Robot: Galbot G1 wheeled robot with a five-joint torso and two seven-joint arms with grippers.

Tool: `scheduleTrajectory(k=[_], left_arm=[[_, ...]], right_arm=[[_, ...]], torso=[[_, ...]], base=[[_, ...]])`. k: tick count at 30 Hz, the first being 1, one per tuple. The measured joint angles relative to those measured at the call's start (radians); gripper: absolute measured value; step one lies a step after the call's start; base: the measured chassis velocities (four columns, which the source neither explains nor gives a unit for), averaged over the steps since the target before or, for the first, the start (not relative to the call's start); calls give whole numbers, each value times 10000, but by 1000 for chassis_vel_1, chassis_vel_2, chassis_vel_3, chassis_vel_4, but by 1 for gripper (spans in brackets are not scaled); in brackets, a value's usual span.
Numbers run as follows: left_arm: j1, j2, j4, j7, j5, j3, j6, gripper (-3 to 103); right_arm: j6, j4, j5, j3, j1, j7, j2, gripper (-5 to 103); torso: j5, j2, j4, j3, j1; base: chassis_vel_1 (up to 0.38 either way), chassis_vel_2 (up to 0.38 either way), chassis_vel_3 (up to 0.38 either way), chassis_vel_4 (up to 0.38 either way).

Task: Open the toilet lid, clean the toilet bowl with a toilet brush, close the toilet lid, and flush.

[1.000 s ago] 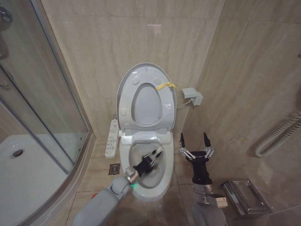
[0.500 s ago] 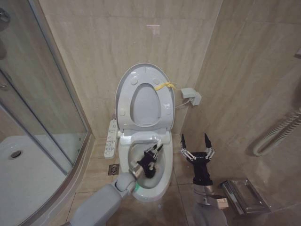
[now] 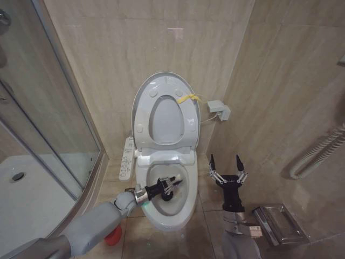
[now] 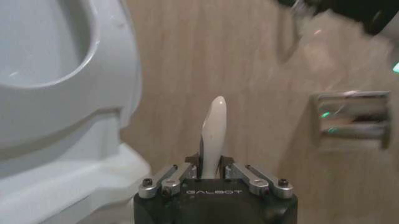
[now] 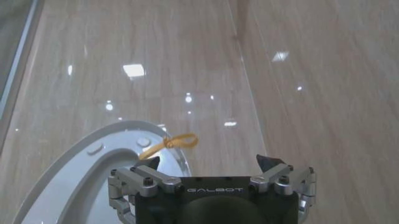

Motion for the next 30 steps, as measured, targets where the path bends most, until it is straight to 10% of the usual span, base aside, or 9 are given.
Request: scheduleTrajectory(k=[7, 12, 30], left_arm=[[-745, -133, -21, 916, -442, 663, 43, 18], [-777, -87, 505, 371, -252, 1029, -58, 18], [-1068, -1221, 1585, -505, -80, 522, -163, 19]], right_arm=[[-46, -296, 59, 69, 23, -23, 154, 100], [-34, -490, 86, 120, 16, -39, 114, 100], [55, -559, 53, 92, -64, -113, 41, 100]], torso=[[1, 1, -25, -1, 0], [0, 0, 5, -1, 0], [2, 2, -25, -3, -1]], base=[[0, 0, 0, 0], [10, 1, 2, 5], [0, 0, 0, 0]])
